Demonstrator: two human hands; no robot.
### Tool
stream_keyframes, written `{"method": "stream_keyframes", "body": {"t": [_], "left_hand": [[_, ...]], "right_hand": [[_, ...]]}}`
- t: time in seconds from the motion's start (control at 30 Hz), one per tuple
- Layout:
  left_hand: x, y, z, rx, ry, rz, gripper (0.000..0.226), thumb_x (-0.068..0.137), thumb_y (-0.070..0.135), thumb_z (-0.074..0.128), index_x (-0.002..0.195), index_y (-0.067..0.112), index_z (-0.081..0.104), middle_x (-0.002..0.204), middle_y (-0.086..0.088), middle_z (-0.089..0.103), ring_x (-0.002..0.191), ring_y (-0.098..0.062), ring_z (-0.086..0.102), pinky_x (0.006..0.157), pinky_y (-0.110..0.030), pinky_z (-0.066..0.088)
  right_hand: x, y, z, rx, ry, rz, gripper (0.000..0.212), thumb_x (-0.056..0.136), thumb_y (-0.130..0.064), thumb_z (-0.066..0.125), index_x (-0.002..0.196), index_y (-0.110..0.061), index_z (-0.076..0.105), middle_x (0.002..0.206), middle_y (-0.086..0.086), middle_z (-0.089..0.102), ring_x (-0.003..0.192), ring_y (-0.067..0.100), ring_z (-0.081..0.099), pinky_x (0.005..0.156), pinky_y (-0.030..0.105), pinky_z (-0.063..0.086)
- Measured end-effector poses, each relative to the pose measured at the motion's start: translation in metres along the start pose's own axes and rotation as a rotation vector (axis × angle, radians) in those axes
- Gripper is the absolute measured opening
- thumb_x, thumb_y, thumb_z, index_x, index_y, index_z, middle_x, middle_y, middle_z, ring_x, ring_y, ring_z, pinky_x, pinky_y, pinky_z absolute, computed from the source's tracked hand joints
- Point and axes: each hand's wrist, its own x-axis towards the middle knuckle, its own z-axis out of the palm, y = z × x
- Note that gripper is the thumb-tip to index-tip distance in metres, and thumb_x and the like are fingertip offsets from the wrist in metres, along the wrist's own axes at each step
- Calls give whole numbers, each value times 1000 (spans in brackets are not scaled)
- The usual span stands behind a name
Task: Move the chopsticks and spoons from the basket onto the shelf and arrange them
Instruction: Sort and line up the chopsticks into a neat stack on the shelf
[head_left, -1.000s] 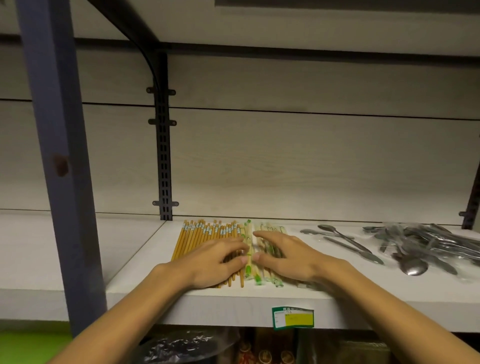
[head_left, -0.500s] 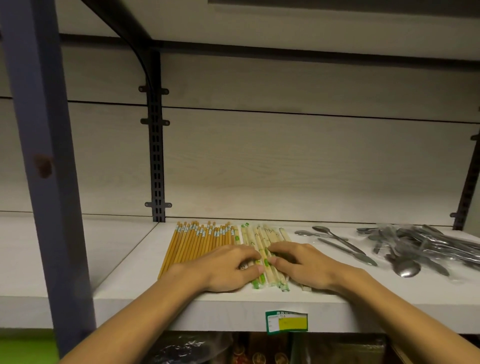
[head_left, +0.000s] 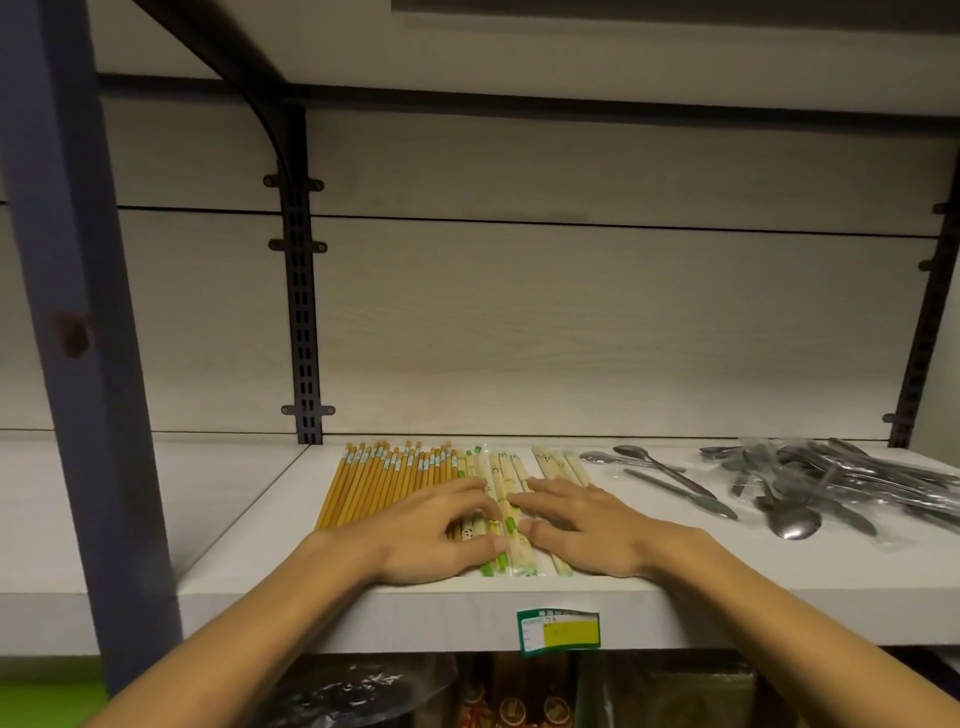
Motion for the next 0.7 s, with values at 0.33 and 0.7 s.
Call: {"method": "stream_keyframes", "body": {"t": [0.33, 0.7], "left_hand": [[-1, 2, -9, 8, 38, -21, 52, 88, 68, 40, 134, 42, 44, 149, 13, 35, 133, -4, 31, 109, -33, 28], [21, 6, -4, 89, -144, -100, 67, 85, 76, 25, 146, 49, 16, 160, 11, 10, 147, -17, 9, 118, -50, 14]], "right_hand": [[-16, 12, -19, 224, 184, -35, 48, 97, -50, 44, 143, -36, 41, 154, -11, 34, 138, 6, 29, 109, 25, 22], [16, 0, -7, 88, 48, -41, 51, 98, -54, 36, 143, -32, 43, 148, -4, 45, 135, 17, 40, 112, 39, 32]]}}
